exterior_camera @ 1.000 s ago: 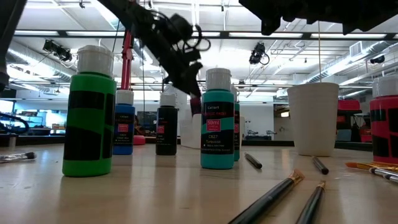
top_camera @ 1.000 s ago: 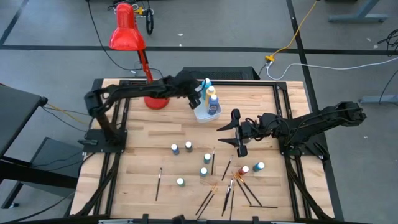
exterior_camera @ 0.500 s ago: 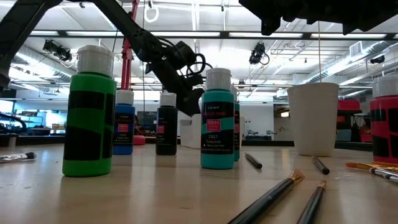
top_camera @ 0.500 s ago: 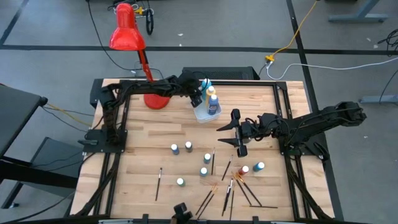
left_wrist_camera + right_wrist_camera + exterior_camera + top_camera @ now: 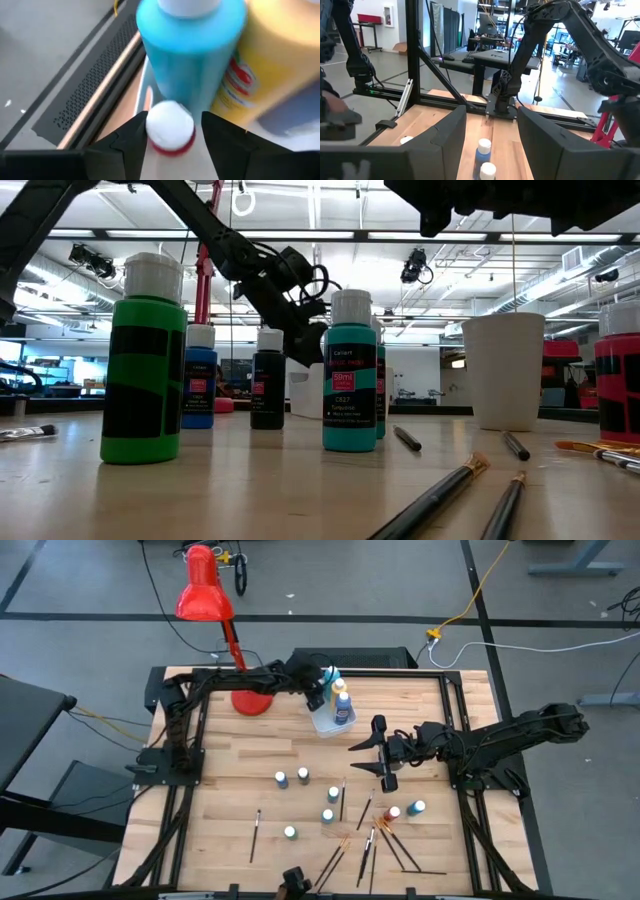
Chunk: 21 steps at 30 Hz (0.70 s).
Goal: Pick & Place Paint Supplies
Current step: Put the small red paint bottle into the white bin, then put the small blue paint bottle into the white bin
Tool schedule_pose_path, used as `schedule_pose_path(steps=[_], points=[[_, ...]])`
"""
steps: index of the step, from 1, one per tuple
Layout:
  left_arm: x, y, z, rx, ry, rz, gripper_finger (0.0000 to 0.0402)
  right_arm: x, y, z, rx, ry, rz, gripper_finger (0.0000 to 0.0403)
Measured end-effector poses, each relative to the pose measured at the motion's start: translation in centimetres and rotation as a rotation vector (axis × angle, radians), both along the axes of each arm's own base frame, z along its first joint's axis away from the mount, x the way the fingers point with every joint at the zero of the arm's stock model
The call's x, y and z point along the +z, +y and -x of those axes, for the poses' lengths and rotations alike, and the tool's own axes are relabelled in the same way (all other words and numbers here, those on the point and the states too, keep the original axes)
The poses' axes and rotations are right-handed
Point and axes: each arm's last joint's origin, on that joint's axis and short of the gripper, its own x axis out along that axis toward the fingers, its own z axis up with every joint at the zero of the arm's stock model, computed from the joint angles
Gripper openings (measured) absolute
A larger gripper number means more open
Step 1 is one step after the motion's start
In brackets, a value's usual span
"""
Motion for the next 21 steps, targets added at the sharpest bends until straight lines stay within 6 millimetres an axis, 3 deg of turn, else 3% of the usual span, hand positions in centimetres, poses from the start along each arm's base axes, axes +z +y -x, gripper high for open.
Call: schedule_pose_path(steps=[7, 13, 17, 21], points=[[5.8, -2.9, 1.3, -0.056, -0.041, -0.068, 0.0205, -0.1, 0.0, 0.0, 0.0, 0.013, 0.001, 0.0178], [11.4, -7.6, 4.1, -0.111, -0.069, -0.043, 0.0206, -0.4, 0.0, 0.0, 0.001, 0.047, -0.03, 0.0178], [12.8, -11.5, 5.9, -0.213, -0.021, 0.078, 0.0206, -0.5, 0.0, 0.0, 0.003, 0.068, -0.089, 0.0178], [12.5, -14.9, 6.9, -0.219, 0.067, 0.246, 0.0206, -0.6, 0.0, 0.0, 0.003, 0.082, -0.126, 0.0178]])
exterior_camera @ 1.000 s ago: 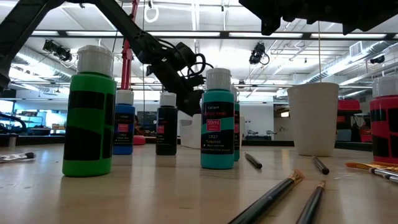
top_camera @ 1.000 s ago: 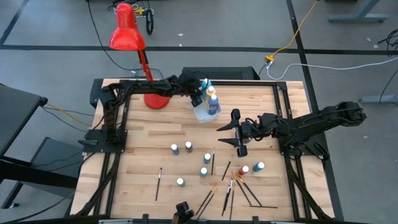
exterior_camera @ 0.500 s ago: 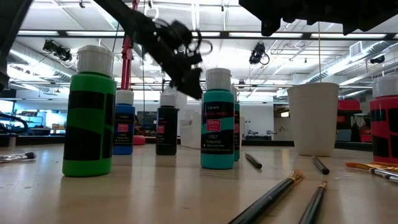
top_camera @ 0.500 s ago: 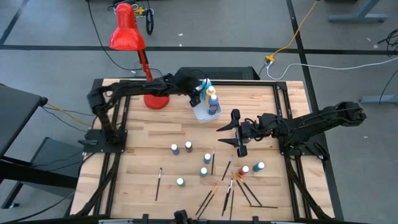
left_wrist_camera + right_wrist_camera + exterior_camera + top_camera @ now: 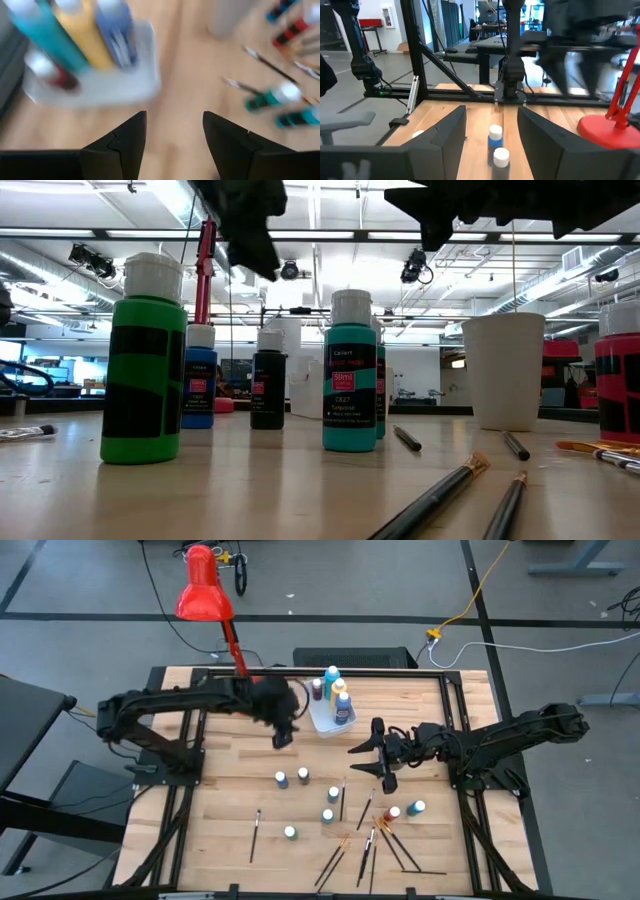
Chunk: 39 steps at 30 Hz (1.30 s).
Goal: Pick & Place Paint Supplies
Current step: Put the small blue paint bottle into the white bin
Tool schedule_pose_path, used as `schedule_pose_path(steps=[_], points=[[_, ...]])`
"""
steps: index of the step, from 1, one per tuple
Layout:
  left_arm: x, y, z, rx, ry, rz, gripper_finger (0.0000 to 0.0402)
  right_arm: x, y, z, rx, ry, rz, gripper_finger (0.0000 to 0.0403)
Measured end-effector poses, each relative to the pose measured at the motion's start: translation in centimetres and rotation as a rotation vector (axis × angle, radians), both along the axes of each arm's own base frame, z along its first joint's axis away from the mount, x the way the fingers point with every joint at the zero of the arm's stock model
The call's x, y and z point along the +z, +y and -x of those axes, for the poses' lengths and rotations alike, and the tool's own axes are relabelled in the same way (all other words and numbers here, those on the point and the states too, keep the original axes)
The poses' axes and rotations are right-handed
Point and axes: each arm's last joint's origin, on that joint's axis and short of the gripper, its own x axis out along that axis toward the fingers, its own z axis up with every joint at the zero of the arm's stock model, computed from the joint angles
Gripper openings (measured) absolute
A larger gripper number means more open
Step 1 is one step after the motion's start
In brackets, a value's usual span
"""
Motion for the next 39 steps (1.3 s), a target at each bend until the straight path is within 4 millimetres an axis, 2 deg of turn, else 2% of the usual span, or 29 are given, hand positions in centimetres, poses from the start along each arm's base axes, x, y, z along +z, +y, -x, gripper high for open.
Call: schedule_pose_path(steps=[3, 8, 12, 15, 20, 30, 36, 39], points=[[-0.6, -2.3, 0.4, -0.013, 0.1, 0.039, 0.0206, -0.3, 0.0, 0.0, 0.0, 0.031, -0.022, 0.0178], [-1.6, -6.0, 0.6, -0.159, 0.221, -0.042, 0.0206, -0.5, 0.0, 0.0, -0.001, 0.061, -0.048, 0.0178], [-1.3, -8.3, 0.5, -0.284, 0.193, -0.093, 0.0206, -0.6, 0.0, 0.0, -0.001, 0.065, -0.048, 0.0178], [-1.2, -9.4, 0.3, -0.307, 0.152, -0.09, 0.0206, -0.6, 0.0, 0.0, -0.001, 0.067, -0.047, 0.0178], [-1.3, -10.4, 0.3, -0.315, 0.136, -0.086, 0.0206, -0.6, 0.0, 0.0, -0.001, 0.067, -0.047, 0.0178], [-7.4, -10.5, 1.3, -0.277, 0.217, -0.06, 0.0206, -0.6, 0.0, 0.0, -0.001, 0.066, -0.046, 0.0178], [-8.8, -10.6, 1.4, -0.275, 0.193, -0.006, 0.0206, -0.6, 0.0, 0.0, -0.001, 0.066, -0.045, 0.0178], [-9.6, -10.6, 1.3, -0.26, 0.235, -0.026, 0.0206, -0.6, 0.0, 0.0, -0.001, 0.066, -0.045, 0.0178]])
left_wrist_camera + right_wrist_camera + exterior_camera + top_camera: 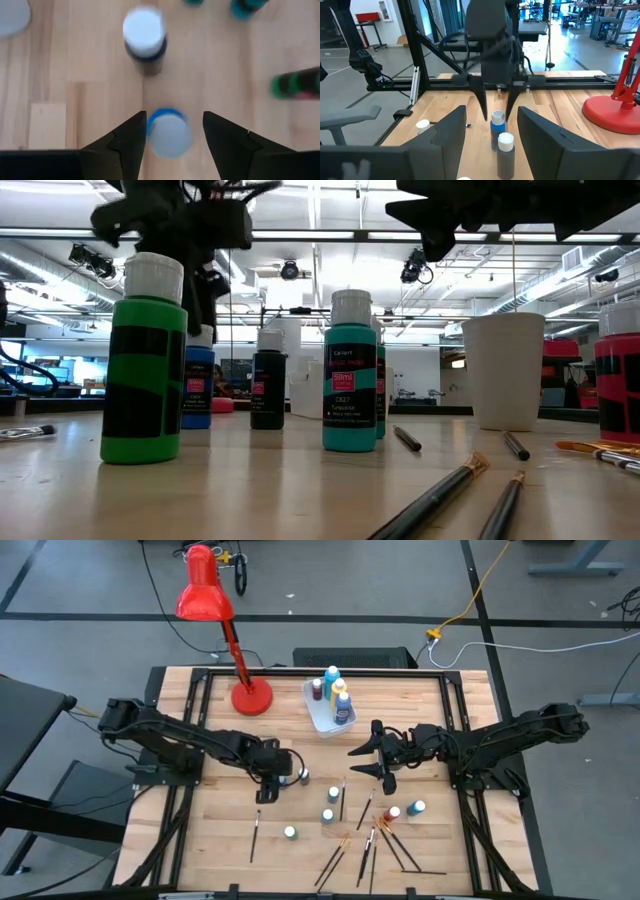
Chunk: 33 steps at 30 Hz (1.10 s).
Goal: Pick & Place Paint Supplies
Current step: Put the small blue paint bottle into the white bin
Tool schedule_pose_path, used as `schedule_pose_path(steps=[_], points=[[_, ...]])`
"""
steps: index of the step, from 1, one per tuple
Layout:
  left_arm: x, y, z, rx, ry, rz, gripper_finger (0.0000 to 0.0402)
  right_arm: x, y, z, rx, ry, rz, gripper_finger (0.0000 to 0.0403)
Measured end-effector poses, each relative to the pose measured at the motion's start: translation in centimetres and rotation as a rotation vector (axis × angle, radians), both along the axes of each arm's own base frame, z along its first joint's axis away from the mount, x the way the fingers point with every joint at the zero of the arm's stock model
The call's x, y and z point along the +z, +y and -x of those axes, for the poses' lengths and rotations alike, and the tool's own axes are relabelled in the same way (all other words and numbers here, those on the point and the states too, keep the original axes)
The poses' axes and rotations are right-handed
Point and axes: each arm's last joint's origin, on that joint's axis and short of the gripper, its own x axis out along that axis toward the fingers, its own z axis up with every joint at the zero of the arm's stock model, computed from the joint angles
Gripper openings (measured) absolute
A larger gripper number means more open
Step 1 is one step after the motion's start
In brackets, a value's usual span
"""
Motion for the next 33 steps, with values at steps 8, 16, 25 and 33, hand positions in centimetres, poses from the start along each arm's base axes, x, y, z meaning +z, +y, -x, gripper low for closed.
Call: schedule_pose_path(steps=[8, 16, 25, 33], points=[[-0.2, 0.1, 0.0, 0.003, 0.014, -0.035, 0.0206, 0.0, 0.0, 0.0, 0.0, 0.0, 0.0, 0.0178], [-0.2, 0.0, 0.1, -0.031, 0.021, -0.024, 0.0167, 0.0, 0.0, 0.0, 0.0, -0.001, 0.0, 0.0178], [3.0, 0.6, -1.3, -0.048, -0.072, -0.168, 0.0128, 0.0, 0.0, 0.0, 0.0, -0.002, 0.0, 0.0178], [9.7, 4.9, -2.8, -0.015, -0.172, -0.357, 0.0128, 0.1, 0.0, 0.0, 0.0, -0.008, 0.0, 0.0178]])
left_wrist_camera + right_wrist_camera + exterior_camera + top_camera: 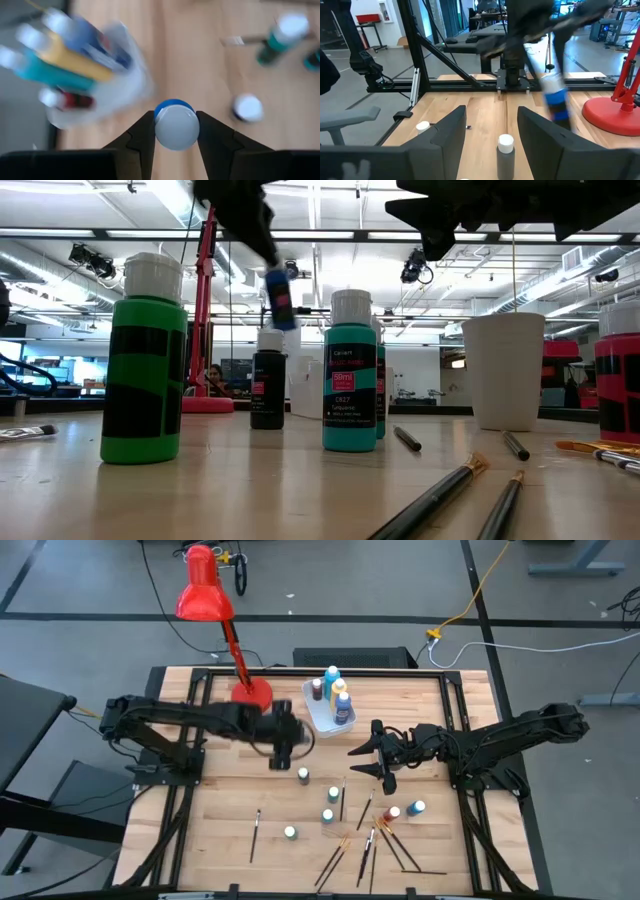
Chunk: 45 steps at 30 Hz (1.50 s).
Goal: Pick & Place Paint Supplies
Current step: Put the small blue paint bottle into the white bin
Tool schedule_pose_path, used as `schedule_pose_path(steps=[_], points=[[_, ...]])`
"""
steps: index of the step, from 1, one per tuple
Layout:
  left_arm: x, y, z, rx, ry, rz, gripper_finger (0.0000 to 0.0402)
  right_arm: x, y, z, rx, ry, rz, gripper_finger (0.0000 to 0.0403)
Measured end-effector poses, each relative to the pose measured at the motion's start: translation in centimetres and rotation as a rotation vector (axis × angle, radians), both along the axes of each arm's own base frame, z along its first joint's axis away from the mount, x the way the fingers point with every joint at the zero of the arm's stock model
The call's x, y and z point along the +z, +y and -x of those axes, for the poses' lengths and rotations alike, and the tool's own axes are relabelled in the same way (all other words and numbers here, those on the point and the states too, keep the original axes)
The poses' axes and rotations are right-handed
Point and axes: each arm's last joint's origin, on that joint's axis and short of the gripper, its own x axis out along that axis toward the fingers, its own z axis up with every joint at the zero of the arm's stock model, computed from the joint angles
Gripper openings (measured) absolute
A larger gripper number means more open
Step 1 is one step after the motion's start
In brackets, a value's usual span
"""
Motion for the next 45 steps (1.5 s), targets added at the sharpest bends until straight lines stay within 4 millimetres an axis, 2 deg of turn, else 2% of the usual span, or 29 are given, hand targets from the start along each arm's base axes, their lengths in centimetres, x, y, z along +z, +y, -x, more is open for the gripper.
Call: schedule_pose_path(steps=[4, 9, 14, 17, 23, 26, 34, 42, 45], points=[[1.3, 3.9, -0.4, 0.029, -0.075, -0.047, 0.0132, 0.0, 0.0, 0.0, 0.0, 0.0, 0.0, 0.0178], [1.3, 9.5, -0.3, 0.12, -0.158, -0.005, 0.0131, 0.0, 0.0, 0.0, 0.0, -0.001, 0.002, 0.0178], [-1.2, 14.7, -0.8, 0.194, -0.169, 0.103, 0.0132, 0.0, 0.0, 0.0, 0.002, -0.007, 0.037, 0.0178], [-4.0, 16.6, -1.2, 0.218, -0.072, 0.136, 0.0132, 0.1, 0.0, 0.0, 0.002, -0.012, 0.041, 0.0178], [-7.3, 18.6, -2.5, 0.226, -0.022, 0.136, 0.0134, 0.0, 0.0, 0.0, 0.003, -0.006, 0.056, 0.0178], [-8.3, 18.9, -2.7, 0.252, 0.018, 0.116, 0.0133, 0.0, 0.0, 0.0, 0.003, -0.006, 0.056, 0.0178], [-8.2, 19.9, -2.4, 0.291, 0.022, 0.056, 0.0138, 0.0, 0.0, 0.0, 0.003, -0.007, 0.051, 0.0178], [-8.8, 21.6, -1.7, 0.302, -0.026, 0.152, 0.014, 0.0, 0.0, 0.0, 0.003, -0.006, 0.051, 0.0178], [-9.7, 22.1, -2.0, 0.304, -0.029, 0.165, 0.0141, 0.0, 0.0, 0.0, 0.003, -0.006, 0.051, 0.0178]])
